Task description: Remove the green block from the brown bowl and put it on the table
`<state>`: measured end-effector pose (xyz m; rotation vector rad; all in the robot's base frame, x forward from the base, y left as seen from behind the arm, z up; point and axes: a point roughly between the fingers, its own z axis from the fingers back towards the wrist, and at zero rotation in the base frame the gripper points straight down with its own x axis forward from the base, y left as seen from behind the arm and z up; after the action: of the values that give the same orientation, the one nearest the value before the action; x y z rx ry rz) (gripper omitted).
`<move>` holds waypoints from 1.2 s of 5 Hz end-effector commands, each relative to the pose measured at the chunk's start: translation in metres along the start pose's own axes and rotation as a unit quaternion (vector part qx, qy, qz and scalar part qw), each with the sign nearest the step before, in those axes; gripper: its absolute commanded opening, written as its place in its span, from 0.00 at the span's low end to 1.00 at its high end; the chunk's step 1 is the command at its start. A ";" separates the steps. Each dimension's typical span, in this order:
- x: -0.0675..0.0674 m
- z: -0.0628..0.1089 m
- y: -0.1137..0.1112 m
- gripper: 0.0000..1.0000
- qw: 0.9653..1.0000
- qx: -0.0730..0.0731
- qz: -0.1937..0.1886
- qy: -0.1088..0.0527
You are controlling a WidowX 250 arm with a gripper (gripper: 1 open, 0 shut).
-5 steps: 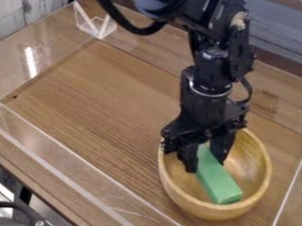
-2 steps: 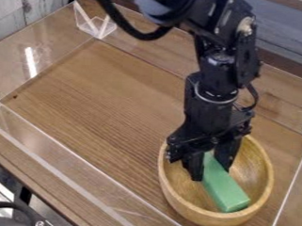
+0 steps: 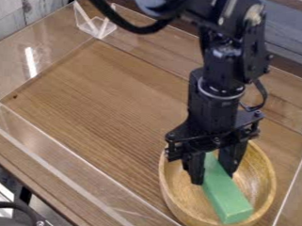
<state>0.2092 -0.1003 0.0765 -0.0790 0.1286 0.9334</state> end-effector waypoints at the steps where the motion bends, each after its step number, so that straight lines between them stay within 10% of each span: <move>1: 0.000 0.022 0.002 0.00 0.999 -0.031 0.011 -0.001; 4: 0.000 0.037 -0.001 0.00 1.000 -0.028 0.000 0.011; 6: 0.038 0.058 0.009 0.00 0.998 -0.049 -0.039 -0.002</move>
<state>0.2223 -0.0560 0.1132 -0.1379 0.1294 0.8748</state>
